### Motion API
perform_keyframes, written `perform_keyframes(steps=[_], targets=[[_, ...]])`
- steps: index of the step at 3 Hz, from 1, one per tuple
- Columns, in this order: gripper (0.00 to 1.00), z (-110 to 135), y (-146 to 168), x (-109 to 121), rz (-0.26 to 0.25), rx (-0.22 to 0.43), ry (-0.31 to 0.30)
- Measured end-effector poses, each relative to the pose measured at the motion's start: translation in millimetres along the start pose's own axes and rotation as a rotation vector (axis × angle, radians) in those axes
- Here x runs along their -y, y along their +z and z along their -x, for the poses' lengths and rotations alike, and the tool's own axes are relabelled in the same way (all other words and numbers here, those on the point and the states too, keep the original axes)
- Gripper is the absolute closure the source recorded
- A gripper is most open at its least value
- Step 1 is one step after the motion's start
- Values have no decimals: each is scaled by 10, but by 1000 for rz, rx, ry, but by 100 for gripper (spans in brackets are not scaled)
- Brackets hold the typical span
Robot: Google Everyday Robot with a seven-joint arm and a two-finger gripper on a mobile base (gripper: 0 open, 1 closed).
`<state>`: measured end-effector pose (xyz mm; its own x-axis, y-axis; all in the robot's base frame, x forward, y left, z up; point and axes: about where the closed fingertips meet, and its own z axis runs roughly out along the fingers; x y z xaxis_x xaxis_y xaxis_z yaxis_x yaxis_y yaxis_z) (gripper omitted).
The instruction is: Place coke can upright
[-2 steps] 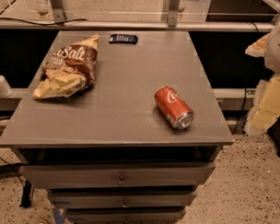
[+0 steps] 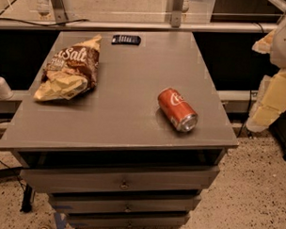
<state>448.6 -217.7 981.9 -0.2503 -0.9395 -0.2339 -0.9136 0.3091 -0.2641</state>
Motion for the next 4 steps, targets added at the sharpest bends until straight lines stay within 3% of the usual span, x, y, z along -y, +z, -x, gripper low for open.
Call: perform_keyframes(steps=[1,3,4], targets=[[0,86,102,289,-24,31,81],[0,468,537,834,-20,107,354],[0,723,692,901,1,116,472]])
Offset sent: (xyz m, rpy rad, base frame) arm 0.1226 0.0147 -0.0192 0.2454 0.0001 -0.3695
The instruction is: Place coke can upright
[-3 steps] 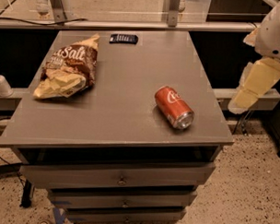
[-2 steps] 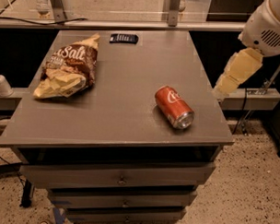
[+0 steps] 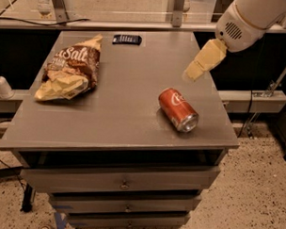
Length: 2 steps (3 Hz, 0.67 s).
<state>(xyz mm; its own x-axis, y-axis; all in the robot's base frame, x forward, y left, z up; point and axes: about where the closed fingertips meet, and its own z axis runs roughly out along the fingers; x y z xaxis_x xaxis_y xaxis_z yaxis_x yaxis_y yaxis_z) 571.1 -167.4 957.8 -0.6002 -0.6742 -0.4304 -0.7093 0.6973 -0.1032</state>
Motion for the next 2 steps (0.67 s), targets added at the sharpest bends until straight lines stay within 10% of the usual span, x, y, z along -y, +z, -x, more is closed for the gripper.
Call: perform_keyframes(steps=[2], targets=[[0,163,427,-323,6,-48,164]])
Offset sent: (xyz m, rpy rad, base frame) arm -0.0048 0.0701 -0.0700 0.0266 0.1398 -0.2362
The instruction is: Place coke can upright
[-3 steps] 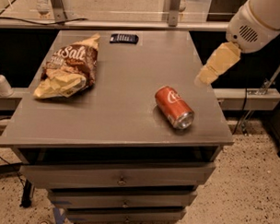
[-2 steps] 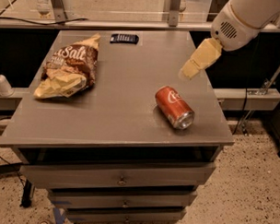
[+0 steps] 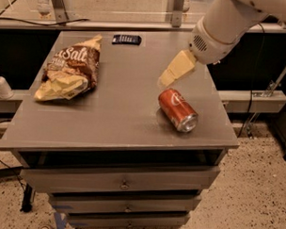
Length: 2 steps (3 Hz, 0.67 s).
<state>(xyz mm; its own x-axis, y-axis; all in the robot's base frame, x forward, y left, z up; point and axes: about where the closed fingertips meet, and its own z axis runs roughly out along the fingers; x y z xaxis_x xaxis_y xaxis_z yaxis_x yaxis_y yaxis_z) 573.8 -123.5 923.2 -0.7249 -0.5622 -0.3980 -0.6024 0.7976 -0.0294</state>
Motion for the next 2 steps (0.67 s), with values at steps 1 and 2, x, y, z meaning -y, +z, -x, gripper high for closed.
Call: perform_keyframes(steps=[1,2], targets=[[0,-30,228,-210,-7,-43,28],[0,-58,458,-395,-21,-92,14]])
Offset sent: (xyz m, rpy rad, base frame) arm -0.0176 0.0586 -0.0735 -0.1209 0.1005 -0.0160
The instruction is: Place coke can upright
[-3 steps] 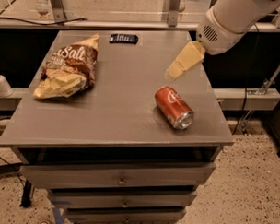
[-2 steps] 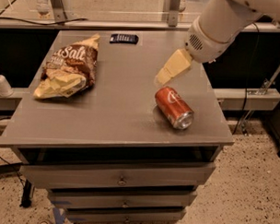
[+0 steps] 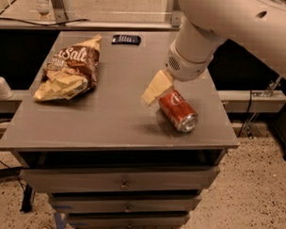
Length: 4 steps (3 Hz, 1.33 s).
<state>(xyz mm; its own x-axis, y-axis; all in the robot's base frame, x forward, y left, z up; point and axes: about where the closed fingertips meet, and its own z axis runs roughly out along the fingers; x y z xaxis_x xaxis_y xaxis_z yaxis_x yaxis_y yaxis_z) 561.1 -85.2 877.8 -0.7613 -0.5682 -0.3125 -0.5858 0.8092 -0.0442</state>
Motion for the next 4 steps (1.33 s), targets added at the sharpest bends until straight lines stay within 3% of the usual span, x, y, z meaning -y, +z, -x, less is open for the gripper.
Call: perform_keyframes(steps=[2,3,4], targets=[[0,-111,387,-89,-17,-84,-8],[17,-181,465,-74,-23,-99,1],[41,-190,482,-54,-26,-97,5]])
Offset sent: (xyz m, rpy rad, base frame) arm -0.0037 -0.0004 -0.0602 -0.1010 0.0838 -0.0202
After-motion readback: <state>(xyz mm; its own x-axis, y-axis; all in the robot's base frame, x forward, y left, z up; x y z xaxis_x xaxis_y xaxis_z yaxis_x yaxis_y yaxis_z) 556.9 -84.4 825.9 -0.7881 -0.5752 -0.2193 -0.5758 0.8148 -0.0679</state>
